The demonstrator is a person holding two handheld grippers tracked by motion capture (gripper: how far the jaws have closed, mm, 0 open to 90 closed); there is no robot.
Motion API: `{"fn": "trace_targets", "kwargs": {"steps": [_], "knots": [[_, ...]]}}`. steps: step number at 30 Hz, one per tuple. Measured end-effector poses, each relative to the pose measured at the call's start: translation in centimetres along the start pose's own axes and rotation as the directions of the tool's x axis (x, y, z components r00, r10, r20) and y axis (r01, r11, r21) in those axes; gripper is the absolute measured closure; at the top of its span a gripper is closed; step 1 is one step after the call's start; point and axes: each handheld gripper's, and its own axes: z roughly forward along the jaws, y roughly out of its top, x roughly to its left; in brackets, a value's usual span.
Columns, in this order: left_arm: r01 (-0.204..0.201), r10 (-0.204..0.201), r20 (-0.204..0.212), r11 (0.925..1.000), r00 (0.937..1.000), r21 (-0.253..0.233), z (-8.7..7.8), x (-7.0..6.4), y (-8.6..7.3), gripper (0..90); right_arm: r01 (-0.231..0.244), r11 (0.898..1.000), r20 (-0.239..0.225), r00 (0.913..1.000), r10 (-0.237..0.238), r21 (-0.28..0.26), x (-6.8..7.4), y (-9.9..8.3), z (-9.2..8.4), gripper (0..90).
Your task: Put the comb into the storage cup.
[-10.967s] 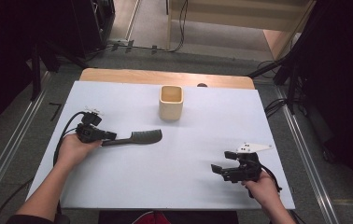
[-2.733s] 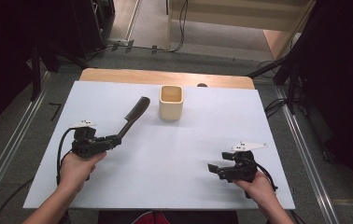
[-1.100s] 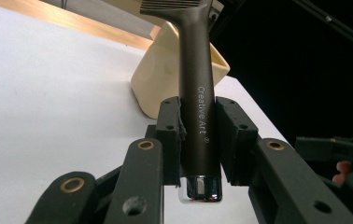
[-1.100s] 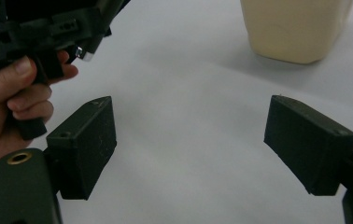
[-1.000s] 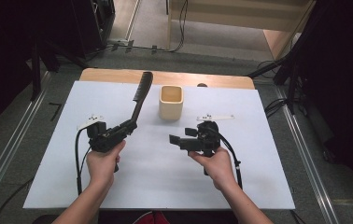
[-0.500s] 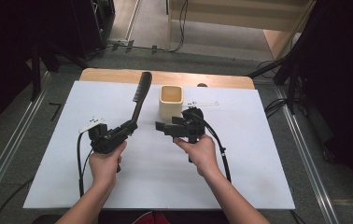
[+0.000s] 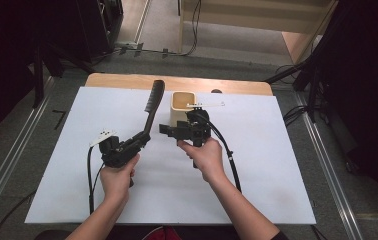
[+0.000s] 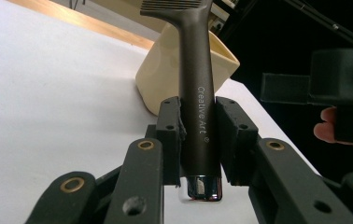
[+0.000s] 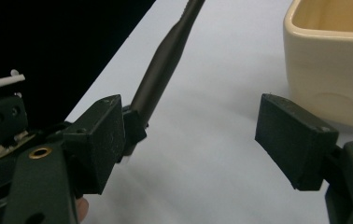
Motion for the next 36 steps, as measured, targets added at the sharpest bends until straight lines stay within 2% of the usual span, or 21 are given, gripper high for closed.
{"fn": "trace_targets", "kwargs": {"steps": [4,13,15,17,19,27,30,36], "knots": [[0.002,-0.002,-0.001,1.0000,1.0000,-0.005,0.1,0.0,-0.2,73.6,-0.025,1.000,-0.004,0.9997,0.025,-0.005,0.3,0.5,0.7,23.1],[0.001,-0.001,-0.012,0.9998,0.9999,-0.019,0.1,-0.1,-0.4,73.6,-0.034,0.999,0.013,0.9993,0.034,-0.015,1.0,1.3,1.7,23.8],[0.007,-0.007,-0.012,0.9997,0.9999,-0.024,0.2,-0.1,-0.4,73.6,-0.025,1.000,0.029,0.9993,0.025,-0.019,1.3,1.4,2.1,23.8],[0.009,-0.009,-0.009,0.9997,0.9999,-0.021,0.3,0.0,-0.5,73.6,0.010,1.000,0.062,0.9980,-0.009,-0.017,1.9,1.6,2.8,23.8],[0.008,-0.008,-0.013,0.9997,0.9999,-0.021,0.3,0.0,-0.6,73.6,0.006,1.000,0.061,0.9981,-0.005,-0.013,2.0,1.7,3.0,23.8],[0.035,-0.035,-0.002,0.9979,0.9994,-0.055,0.2,0.1,-0.7,73.6,-0.020,1.000,0.072,0.9972,0.022,-0.022,2.9,2.1,4.3,26.5],[0.051,-0.051,0.003,0.9963,0.9987,-0.069,0.2,0.2,-0.8,73.6,-0.043,0.999,0.061,0.9972,0.044,-0.019,3.2,2.3,4.9,27.7],[0.071,-0.070,0.013,0.9933,0.9975,-0.091,0.2,0.3,-0.8,73.6,-0.048,0.999,0.077,0.9958,0.049,-0.022,4.0,2.7,5.9,31.1]]}}
